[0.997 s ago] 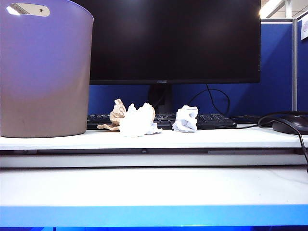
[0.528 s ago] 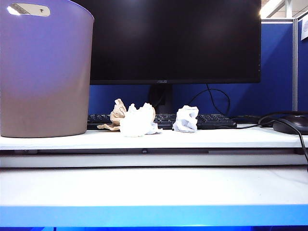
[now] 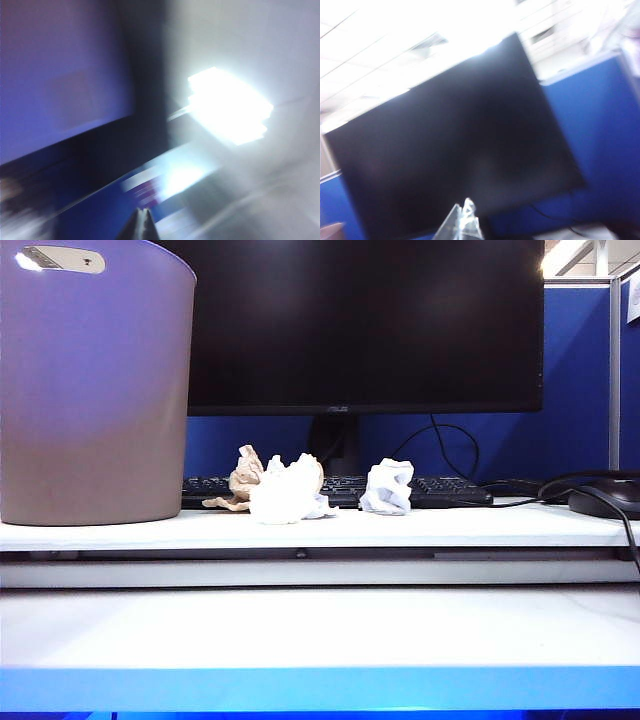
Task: Pick up all paper balls from the table and place them in the pink trash can.
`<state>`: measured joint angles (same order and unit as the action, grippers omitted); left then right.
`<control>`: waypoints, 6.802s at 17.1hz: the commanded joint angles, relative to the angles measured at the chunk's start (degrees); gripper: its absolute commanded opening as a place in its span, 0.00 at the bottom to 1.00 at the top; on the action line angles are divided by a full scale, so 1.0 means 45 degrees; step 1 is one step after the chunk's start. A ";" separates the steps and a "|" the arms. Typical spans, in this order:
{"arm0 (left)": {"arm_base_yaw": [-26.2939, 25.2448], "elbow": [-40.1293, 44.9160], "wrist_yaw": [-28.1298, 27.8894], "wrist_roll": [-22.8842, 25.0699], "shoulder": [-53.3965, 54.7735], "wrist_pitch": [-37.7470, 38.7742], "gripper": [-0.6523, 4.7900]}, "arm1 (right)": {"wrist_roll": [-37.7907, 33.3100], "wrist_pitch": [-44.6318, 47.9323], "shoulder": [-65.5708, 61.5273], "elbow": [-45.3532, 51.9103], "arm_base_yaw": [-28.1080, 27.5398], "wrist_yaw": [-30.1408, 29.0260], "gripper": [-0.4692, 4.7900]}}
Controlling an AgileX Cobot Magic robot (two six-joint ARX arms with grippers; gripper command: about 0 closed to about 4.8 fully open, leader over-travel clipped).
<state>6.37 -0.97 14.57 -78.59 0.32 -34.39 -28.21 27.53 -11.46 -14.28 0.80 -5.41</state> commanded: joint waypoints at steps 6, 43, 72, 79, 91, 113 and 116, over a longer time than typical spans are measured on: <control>0.0549 -1.0234 0.2992 1.1929 0.4741 0.8714 0.11 | 0.2992 -0.3818 -1.5591 -1.0550 0.3201 -0.5119 0.78; 0.2924 -1.1424 0.4347 1.6028 1.0690 1.1074 0.21 | 0.4129 -0.9258 -2.0458 -2.3941 0.6844 -0.7854 1.00; 0.6882 -1.4246 -0.1676 1.6223 2.1595 0.3361 0.11 | 0.8937 -2.0614 -1.7252 -2.3931 0.4741 0.0044 1.00; 0.6824 -2.0040 -0.4614 2.0254 2.0259 0.8913 0.11 | 0.8932 -2.0730 -1.7170 -2.3931 0.4741 -0.0627 1.00; 0.1477 -2.2066 -0.4512 2.0944 1.8350 1.7549 0.59 | 0.8995 -2.0414 -2.0356 -2.3329 0.4760 -0.4201 1.00; 0.1477 -2.2134 -0.4619 2.1036 1.8331 1.7631 0.65 | 0.8898 -1.8802 -2.5811 -2.3329 0.7844 -0.2098 0.53; 0.1477 -2.2148 -0.4653 2.1036 1.8272 1.7578 0.65 | 0.8990 -1.8816 -2.5806 -2.3348 0.7859 -0.2093 0.09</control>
<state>13.06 -100.18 -6.20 16.01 83.11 45.65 12.27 -57.47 -127.98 -118.93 36.16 -14.74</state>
